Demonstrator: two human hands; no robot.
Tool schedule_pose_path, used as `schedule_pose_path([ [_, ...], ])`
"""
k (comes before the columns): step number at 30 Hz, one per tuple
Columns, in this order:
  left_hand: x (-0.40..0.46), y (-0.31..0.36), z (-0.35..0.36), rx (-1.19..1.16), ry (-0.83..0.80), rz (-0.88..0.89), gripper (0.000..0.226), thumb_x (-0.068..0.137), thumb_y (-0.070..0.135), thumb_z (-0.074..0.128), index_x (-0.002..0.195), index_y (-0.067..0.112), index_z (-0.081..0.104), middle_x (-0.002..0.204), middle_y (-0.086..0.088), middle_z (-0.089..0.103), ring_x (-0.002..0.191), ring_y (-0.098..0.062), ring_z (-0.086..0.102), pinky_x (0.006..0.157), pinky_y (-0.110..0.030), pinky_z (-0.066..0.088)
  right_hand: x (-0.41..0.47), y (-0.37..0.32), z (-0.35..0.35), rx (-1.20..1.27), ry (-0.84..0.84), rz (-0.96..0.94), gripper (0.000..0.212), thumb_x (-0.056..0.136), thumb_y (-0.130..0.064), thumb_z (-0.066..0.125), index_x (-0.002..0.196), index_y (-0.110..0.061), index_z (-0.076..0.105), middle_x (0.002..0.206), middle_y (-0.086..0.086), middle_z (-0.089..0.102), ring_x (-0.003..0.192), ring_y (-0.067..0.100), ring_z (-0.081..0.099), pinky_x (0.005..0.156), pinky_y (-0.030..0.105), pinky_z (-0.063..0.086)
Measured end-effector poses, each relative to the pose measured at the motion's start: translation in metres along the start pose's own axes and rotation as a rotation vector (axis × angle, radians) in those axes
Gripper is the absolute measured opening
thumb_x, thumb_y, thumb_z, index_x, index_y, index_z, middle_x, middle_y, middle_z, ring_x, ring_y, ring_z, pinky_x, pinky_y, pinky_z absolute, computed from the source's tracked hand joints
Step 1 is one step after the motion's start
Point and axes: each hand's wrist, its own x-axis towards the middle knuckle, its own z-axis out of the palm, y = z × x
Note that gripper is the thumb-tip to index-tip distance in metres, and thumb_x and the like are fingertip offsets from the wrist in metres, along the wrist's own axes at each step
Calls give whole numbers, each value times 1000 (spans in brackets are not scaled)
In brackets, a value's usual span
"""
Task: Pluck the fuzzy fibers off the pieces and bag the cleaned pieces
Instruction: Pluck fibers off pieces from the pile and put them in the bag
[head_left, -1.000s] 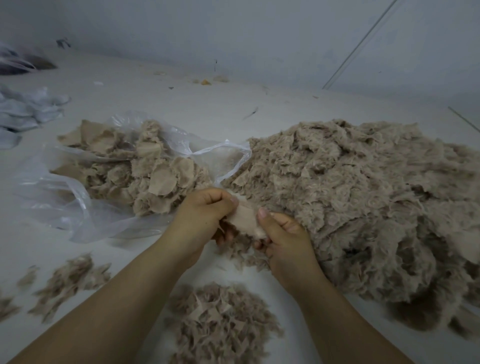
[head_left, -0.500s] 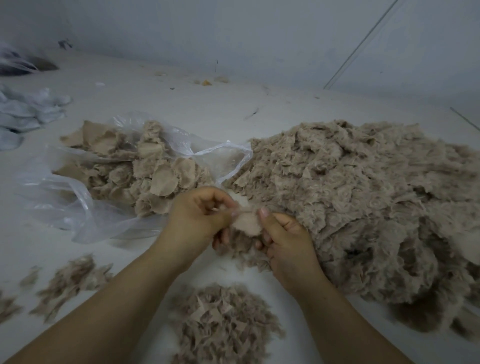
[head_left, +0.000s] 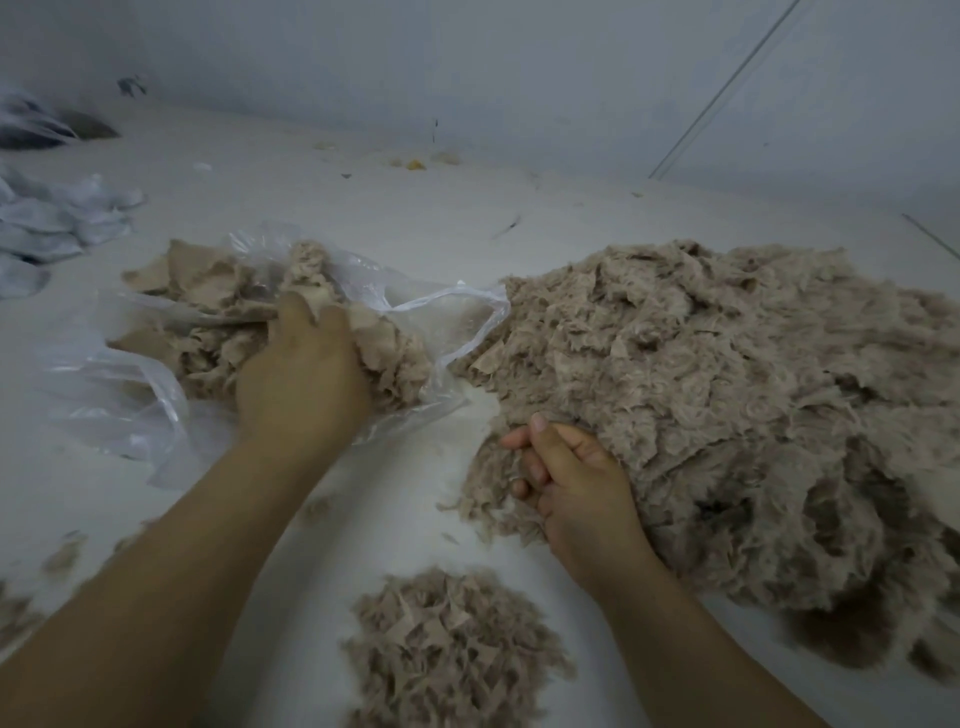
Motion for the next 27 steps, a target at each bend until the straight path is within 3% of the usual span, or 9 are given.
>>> schedule_pose_path([
  [2,-7,19,0,-131,4,105,16,75,7,67,82,3,54,90,-22,53,51,-32,47,43,-26,23,0,0,0,11,5,-4,33,82,-44,60,72,-17,75,56,-5,41,53,7,43,55,21,46],
  [4,-18,42,7,-283,-266,126,24,81,33,66,80,11,58,82,-7,59,60,-27,55,46,-34,40,0,0,0,21,7,-1,33,83,-44,59,72,-17,75,56,-5,41,53,8,42,53,20,44],
  [6,-28,58,15,-348,-506,101,37,80,52,67,81,15,62,73,-1,60,63,-18,57,55,-33,48,1,0,0,26,1,5,34,84,-44,58,73,-17,75,56,-4,41,52,9,41,52,21,44],
  [10,-35,69,32,-512,-583,50,19,85,28,69,72,17,59,71,0,59,65,-18,57,61,-36,52,2,2,-3,35,-5,19,35,86,-45,59,75,-16,74,56,-4,41,52,8,41,52,22,44],
  [12,-33,72,35,-660,-520,-45,26,88,14,66,66,14,52,67,-7,57,62,-24,57,59,-32,50,3,3,-3,32,-4,23,35,87,-47,62,74,-17,74,56,-5,40,52,7,41,51,21,44],
  [14,-29,74,31,-743,-348,-114,27,91,12,60,68,14,47,67,-8,54,62,-26,55,54,-26,42,4,5,-3,8,3,20,33,88,-47,66,73,-19,75,56,-6,41,52,7,41,51,20,44],
  [18,-32,78,12,-565,-127,166,18,94,18,46,82,10,56,65,-6,58,54,-28,55,47,-39,46,7,5,0,-157,-38,-36,30,81,-54,63,63,-32,71,49,-14,42,49,4,43,57,26,46],
  [21,-42,83,5,-491,-41,342,28,84,16,42,74,6,66,63,-7,60,47,-26,54,39,-33,43,7,2,4,-215,-63,-47,35,77,-62,64,54,-35,65,48,-14,44,48,4,44,54,22,46],
  [27,-47,72,19,-582,62,454,20,91,10,55,80,5,71,71,-5,58,69,-23,48,61,-34,41,9,4,4,-193,-9,-18,46,96,-41,60,54,-25,50,54,-3,40,51,9,42,53,22,47],
])
